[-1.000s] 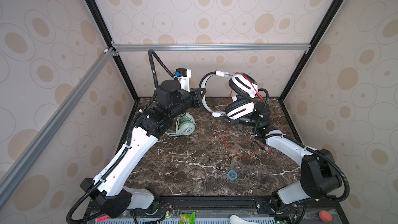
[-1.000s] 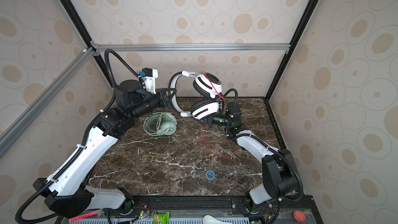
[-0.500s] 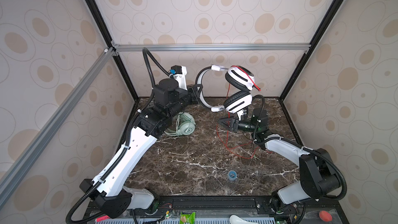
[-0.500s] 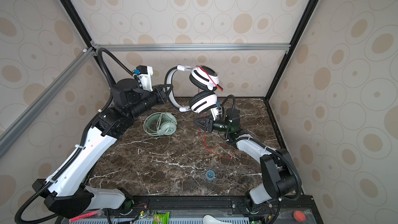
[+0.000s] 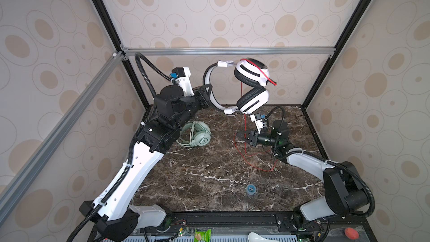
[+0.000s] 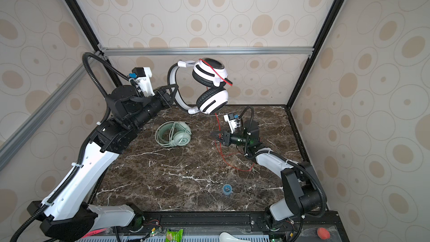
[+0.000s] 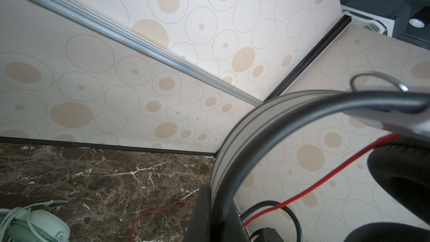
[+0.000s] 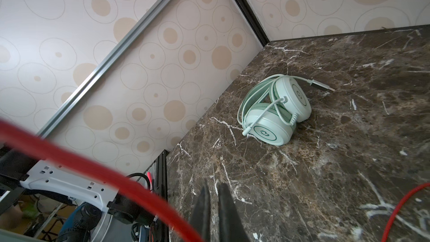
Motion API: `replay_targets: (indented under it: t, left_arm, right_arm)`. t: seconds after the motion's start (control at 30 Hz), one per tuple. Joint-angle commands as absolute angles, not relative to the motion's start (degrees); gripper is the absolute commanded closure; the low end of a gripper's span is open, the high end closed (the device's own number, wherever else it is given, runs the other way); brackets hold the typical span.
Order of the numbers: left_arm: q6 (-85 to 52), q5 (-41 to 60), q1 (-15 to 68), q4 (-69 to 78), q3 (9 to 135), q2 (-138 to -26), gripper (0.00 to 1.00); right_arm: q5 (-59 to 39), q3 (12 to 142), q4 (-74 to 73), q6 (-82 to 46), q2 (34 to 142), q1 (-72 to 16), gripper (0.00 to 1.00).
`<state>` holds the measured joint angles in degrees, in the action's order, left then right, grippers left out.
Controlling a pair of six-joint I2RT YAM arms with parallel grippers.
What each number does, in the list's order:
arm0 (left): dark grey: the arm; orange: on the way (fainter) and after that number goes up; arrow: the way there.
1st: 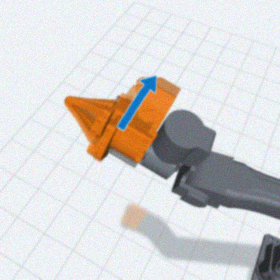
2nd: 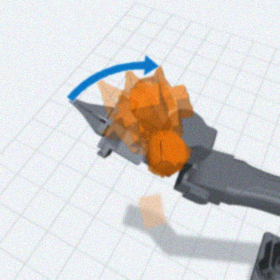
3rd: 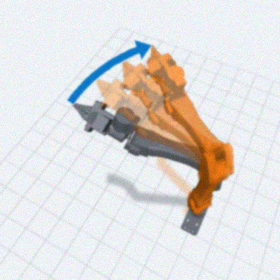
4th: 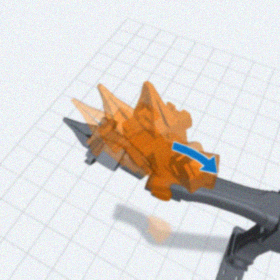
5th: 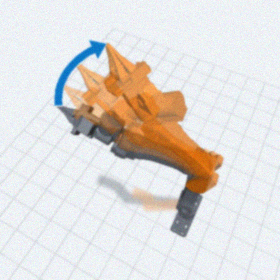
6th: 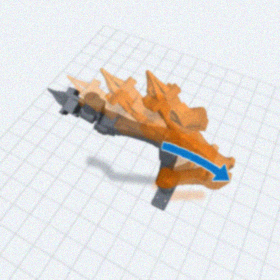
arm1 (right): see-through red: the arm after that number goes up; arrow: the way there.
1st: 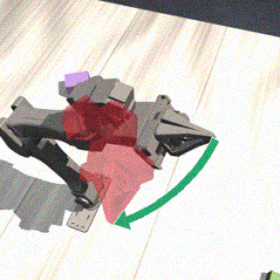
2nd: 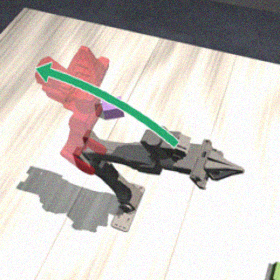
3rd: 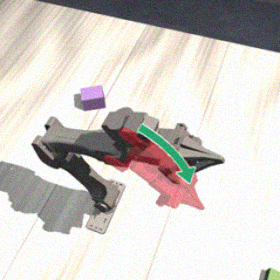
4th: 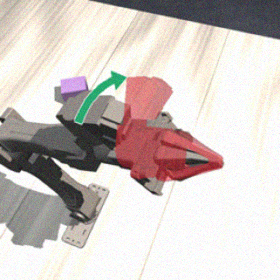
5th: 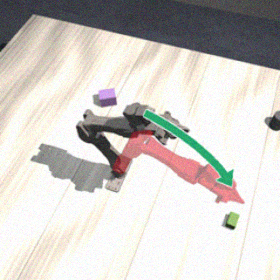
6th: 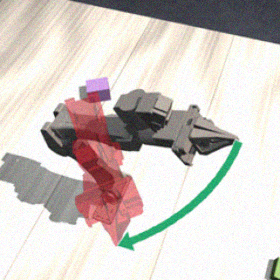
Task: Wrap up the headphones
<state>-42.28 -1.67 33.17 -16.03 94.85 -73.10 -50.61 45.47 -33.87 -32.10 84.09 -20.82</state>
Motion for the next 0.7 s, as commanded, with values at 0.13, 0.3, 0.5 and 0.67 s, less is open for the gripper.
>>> replay_targets:
  t: [0.13, 0.3, 0.5, 0.67]
  left_arm:
    - [-47.06, -12.57, 32.60, -6.90, 92.53, -71.19, 1.00]
    - [-48.10, -16.81, 32.48, -4.71, 89.04, -70.84, 1.00]
    - [-48.93, -23.65, 32.52, -4.49, 85.02, -70.05, 1.00]
    - [-49.57, -27.12, 32.52, -7.67, 84.68, -71.39, 1.00]
  right_arm:
    - [-44.50, 44.21, -16.34, -21.94, 74.24, -22.27, 1.00]
    - [-39.34, 45.32, -2.41, -14.24, 69.20, -24.30, 1.00]
    - [-33.41, 46.20, 10.79, -7.23, 61.92, -28.23, 1.00]
    - [-28.79, 47.67, 18.87, -3.17, 56.21, -33.48, 1.00]
